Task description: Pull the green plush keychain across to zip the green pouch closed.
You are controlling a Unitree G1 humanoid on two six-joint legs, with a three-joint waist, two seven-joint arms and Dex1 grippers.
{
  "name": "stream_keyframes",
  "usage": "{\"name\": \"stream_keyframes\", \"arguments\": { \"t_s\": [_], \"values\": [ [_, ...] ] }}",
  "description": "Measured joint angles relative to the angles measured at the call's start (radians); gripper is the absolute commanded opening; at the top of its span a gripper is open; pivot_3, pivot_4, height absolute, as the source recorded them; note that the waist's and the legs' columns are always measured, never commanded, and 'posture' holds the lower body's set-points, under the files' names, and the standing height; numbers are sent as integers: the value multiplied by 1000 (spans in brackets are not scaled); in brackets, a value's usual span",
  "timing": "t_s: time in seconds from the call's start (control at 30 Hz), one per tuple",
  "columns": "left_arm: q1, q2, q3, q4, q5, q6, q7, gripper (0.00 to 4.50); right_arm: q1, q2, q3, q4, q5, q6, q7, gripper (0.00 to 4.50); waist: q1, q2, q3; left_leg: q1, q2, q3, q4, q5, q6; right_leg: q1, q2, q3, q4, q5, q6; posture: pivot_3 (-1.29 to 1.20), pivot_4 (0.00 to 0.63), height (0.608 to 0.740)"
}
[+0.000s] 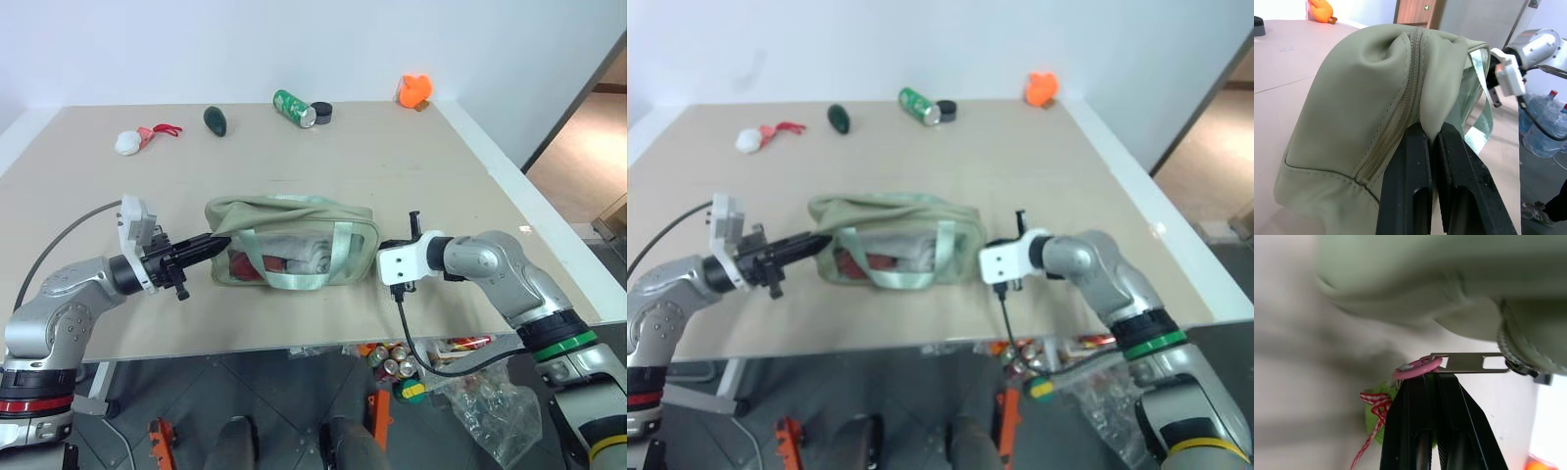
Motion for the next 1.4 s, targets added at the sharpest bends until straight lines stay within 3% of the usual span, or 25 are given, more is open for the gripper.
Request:
{"name": "stream_keyframes", "arguments": {
  "t_s": [0.03,0.07,0.17,0.3,0.37,0.8,1.07,1.4],
  "values": [
    [0,0,0,0,0,0,1,0,-5,0,0,6,-1,-2,-1,23,0,0,0,0,0,0,0,0,0,0,0,0,0,0,0,0,150,740],
    [0,-1,0,0,-1,1,2,0,-10,0,-1,15,-1,-3,-1,326,0,0,0,0,0,0,0,0,0,0,0,0,0,0,0,0,150,740],
    [0,-1,2,0,-2,4,5,0,-10,8,-22,14,40,27,9,326,0,0,0,0,0,0,-1,0,0,0,0,0,0,0,0,0,150,740],
    [0,-3,4,0,-5,9,13,0,-3,16,-69,6,116,101,41,1354,0,0,0,-1,0,0,-1,0,0,0,0,0,0,0,0,0,150,740],
    [-1,-12,14,-1,-19,32,39,0,29,12,-182,-31,281,259,102,1914,0,1,0,-1,0,-1,-1,0,0,0,0,0,0,0,1,0,150,740],
    [-26,-21,57,14,-76,119,94,4415,113,-90,-375,-197,594,600,273,2032,0,1,1,-2,0,-1,-2,-1,1,-2,1,0,0,0,3,0,150,740],
    [35,5,228,-12,-178,159,146,4415,194,-165,-474,-300,783,834,360,2032,-4,1,2,-2,1,-1,-4,-1,1,-3,1,0,0,-2,0,0,150,740],
    [159,57,315,87,-103,107,162,4415,286,-178,-635,-417,1015,1010,361,2032,-6,1,2,-2,1,-1,-4,-1,0,-3,1,0,-1,-2,-1,0,150,740]
  ]
}}
